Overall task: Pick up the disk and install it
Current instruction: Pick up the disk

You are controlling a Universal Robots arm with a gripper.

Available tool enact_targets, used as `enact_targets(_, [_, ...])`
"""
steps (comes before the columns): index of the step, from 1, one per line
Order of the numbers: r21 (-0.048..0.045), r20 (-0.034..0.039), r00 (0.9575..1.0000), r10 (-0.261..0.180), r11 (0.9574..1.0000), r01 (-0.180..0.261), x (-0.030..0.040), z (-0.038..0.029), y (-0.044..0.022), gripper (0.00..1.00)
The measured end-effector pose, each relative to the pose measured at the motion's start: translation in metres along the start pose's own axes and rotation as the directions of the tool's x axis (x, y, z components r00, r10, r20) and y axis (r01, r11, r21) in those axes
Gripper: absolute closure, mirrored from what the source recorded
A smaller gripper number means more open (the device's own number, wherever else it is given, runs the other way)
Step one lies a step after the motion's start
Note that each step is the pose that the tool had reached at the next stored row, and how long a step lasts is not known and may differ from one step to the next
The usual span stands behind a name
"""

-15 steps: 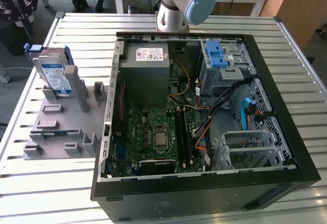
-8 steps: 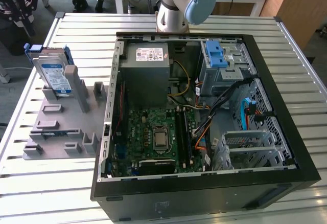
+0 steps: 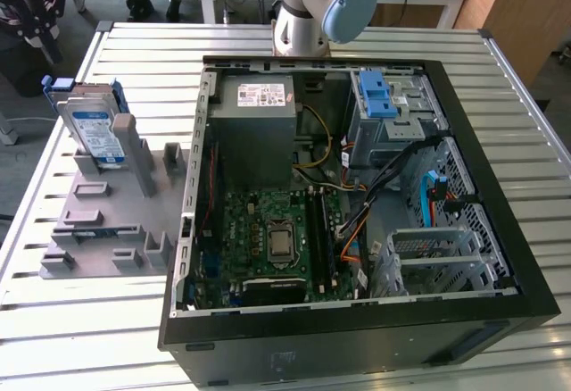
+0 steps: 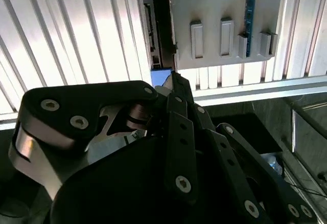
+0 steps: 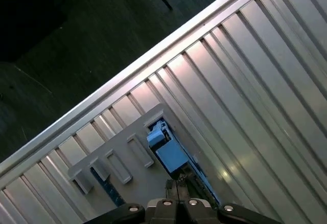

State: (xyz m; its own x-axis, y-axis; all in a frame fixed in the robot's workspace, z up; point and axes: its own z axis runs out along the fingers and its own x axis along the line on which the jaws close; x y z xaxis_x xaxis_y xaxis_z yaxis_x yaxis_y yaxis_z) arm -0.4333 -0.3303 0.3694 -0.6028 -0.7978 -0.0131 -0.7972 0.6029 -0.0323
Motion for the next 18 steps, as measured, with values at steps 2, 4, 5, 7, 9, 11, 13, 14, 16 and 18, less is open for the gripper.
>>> enact_targets(2, [0.0003, -0.0001, 0.9996, -0.029, 0.9996, 0.029, 0.0, 0.0001, 0.0, 0.89])
enact_targets(4, [0.0004, 0.0004, 0.9987, -0.051, 0.9987, 0.051, 0.0, 0.0001, 0.0, 0.89])
enact_targets(5, [0.0004, 0.0006, 0.9982, -0.06, 0.9982, 0.06, 0.0, 0.0001, 0.0, 0.89])
enact_targets(7, [0.0005, 0.0007, 0.9968, -0.08, 0.9968, 0.08, 0.0, 0.0002, 0.0, 0.89])
enact_targets(9, [0.0012, -0.0001, 0.9942, -0.107, 0.9942, 0.107, 0.0001, 0.0002, 0.0, 0.89])
enact_targets(11, [0.003, -0.0022, 0.9907, -0.136, 0.9907, 0.136, 0.0, 0.0004, 0.0, 0.89])
enact_targets(13, [0.0062, -0.0078, 0.9866, -0.163, 0.9866, 0.163, 0.0, 0.0003, 0.0, 0.89])
enact_targets(14, [0.0077, -0.0105, 0.9849, -0.173, 0.9849, 0.173, 0.0, 0.0004, 0.0, 0.89])
enact_targets(16, [0.0088, -0.0126, 0.9835, -0.18, 0.9836, 0.18, 0.0001, 0.0006, 0.0, 0.89])
enact_targets(18, [0.01, -0.0152, 0.9827, -0.184, 0.9828, 0.185, 0.0, 0.0012, 0.0, 0.89])
